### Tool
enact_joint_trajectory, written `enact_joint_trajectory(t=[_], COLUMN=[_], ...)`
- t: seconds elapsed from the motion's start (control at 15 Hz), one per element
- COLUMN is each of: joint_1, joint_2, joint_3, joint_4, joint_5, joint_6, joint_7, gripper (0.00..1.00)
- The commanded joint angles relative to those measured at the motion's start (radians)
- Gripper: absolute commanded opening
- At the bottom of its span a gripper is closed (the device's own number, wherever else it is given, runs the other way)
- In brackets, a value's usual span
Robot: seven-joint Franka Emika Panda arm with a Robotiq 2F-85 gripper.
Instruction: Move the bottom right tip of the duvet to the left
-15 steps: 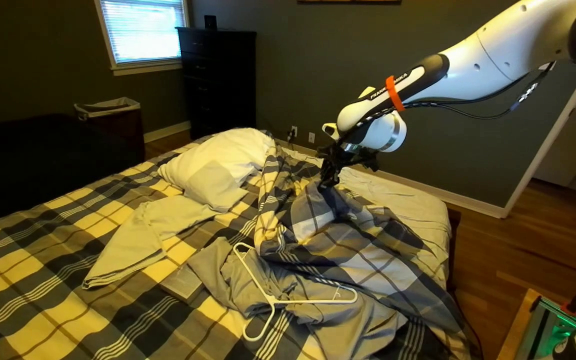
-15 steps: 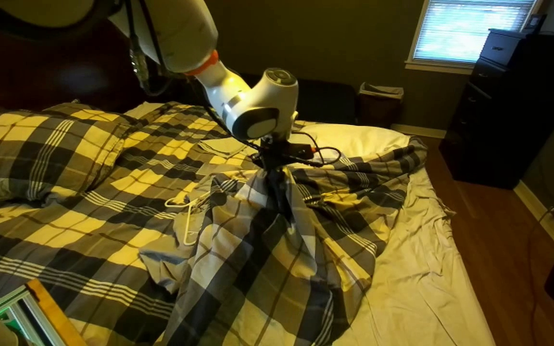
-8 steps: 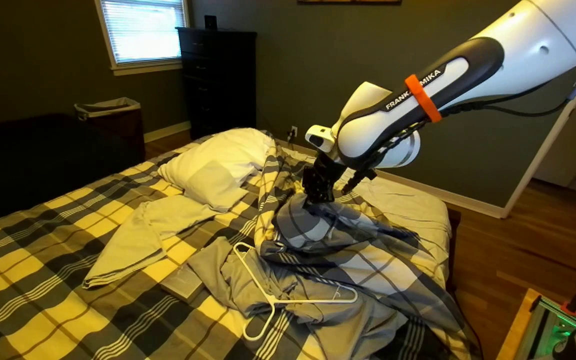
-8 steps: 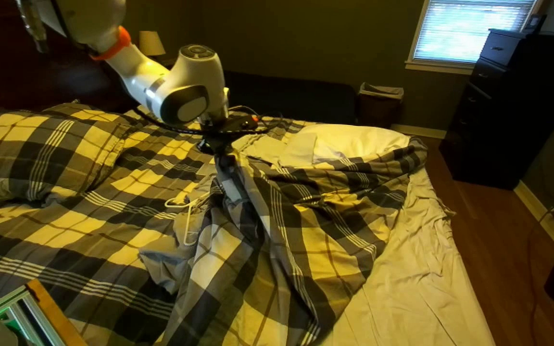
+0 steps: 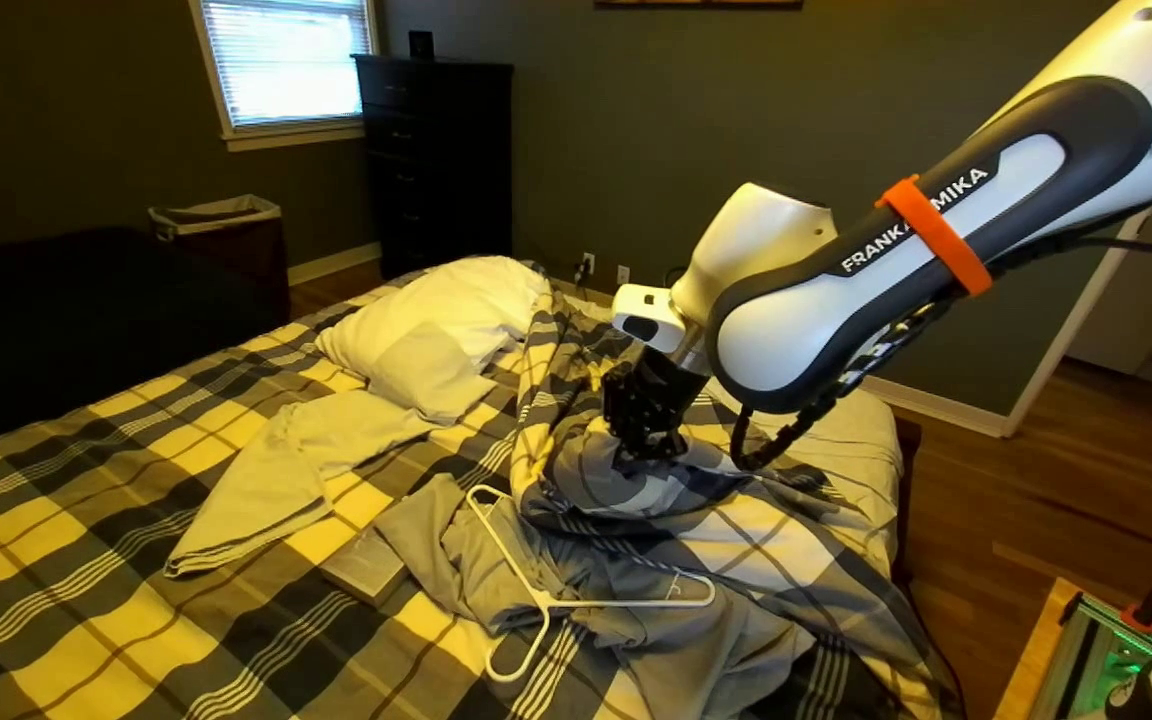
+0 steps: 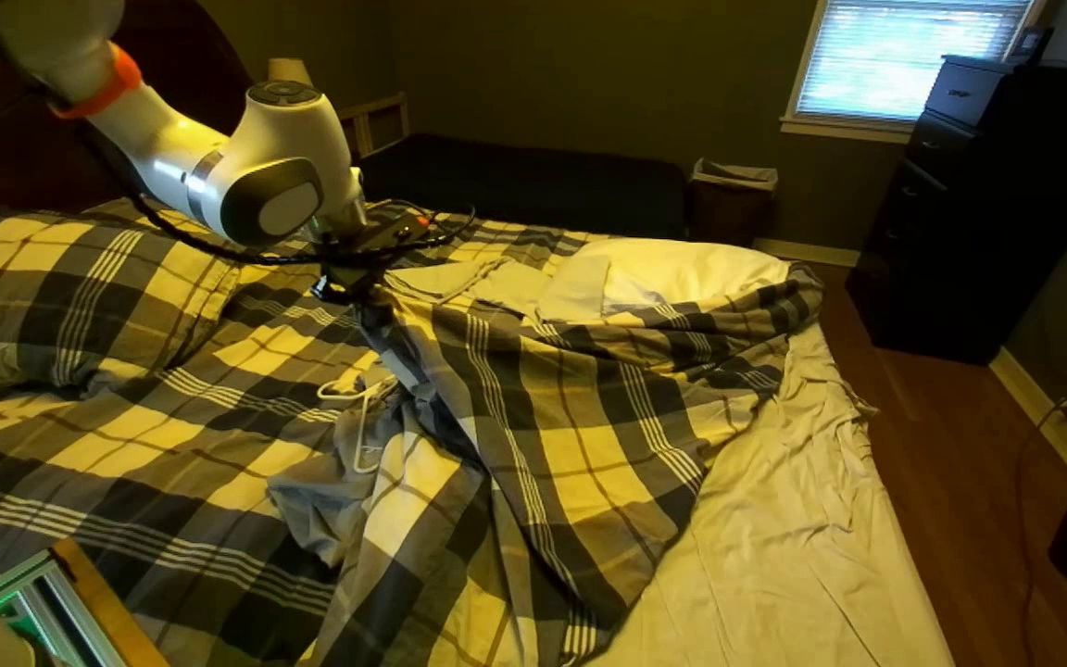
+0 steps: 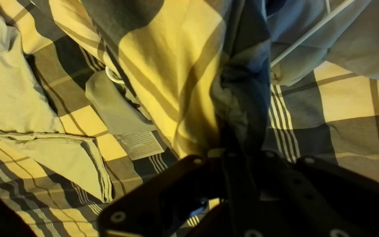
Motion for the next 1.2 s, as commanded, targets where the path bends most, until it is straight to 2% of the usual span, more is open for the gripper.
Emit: enact_joint_trajectory(t=[0.0,0.07,0.13,0.2,0.6,0.87,1.13], joint_1=[0.000,0.012,0.092,0.127,0.309,0.386,0.423], joint_2=[0.000,-0.012,-0.038,-0.078,-0.141,-0.156,-0.173], joint_3=[-0.001,0.014,-0.035,-0.018,0.018,0.062,0.108], joint_4=[0.000,0.010,0.019,0.029,0.149,0.253,0.333], joint_5=[0.000,0.006,-0.045,-0.103,-0.358,-0.525,-0.731], joint_6=[0.000,-0.019,-0.042,-0.073,-0.215,-0.341,-0.484], joint_7=[-0.001,-0.020,0.014,0.043,0.129,0.206,0.295], gripper=[0.02,0.02,0.02,0.02,0.02,0.02,0.02])
